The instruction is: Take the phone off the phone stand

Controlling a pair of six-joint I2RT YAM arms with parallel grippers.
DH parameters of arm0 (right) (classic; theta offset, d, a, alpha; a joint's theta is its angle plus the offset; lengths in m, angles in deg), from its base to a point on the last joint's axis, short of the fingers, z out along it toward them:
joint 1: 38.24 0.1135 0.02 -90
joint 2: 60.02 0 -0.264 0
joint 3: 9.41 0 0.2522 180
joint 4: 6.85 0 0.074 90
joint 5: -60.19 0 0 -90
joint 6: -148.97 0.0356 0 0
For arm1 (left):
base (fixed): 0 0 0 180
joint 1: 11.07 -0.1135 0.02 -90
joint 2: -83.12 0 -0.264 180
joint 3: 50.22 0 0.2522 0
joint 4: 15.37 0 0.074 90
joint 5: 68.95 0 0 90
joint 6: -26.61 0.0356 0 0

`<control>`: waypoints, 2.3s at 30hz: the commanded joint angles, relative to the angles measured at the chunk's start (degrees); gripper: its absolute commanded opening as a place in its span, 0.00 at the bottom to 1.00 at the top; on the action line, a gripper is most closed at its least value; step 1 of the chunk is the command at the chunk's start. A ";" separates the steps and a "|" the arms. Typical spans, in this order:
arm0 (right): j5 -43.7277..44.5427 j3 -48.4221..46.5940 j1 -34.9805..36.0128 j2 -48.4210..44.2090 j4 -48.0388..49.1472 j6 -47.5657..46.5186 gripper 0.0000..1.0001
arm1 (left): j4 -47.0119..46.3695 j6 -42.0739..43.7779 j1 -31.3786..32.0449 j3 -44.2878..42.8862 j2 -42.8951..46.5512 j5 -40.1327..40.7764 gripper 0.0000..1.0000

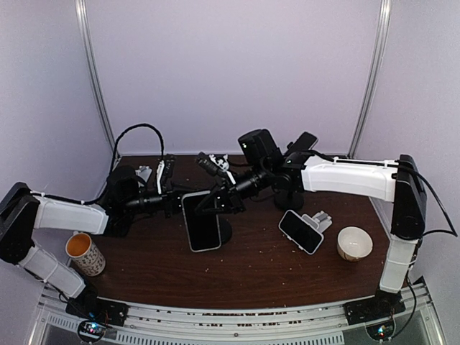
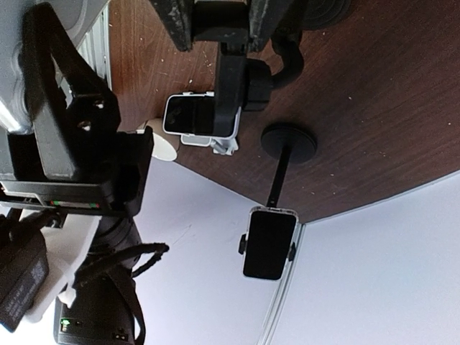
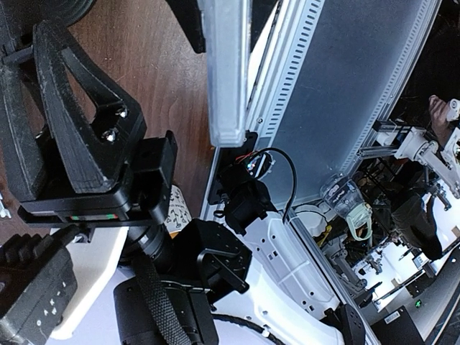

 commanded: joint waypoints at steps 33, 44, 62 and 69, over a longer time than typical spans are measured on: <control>7.70 27.17 -8.39 -24.86 21.81 16.58 0.00 | 5.65 1.35 -14.21 -19.27 -3.51 10.58 0.00; 8.24 27.82 -8.53 -25.36 19.47 15.08 0.00 | 1.24 -0.07 -20.64 -29.14 -14.42 13.75 0.00; 8.34 27.33 -8.60 -24.25 18.58 14.97 0.00 | -8.36 -2.49 -23.56 -30.83 -26.81 13.75 0.08; 8.25 26.18 -8.57 -23.70 18.41 15.24 0.00 | -5.15 -1.38 -23.63 -30.60 -25.89 13.83 0.44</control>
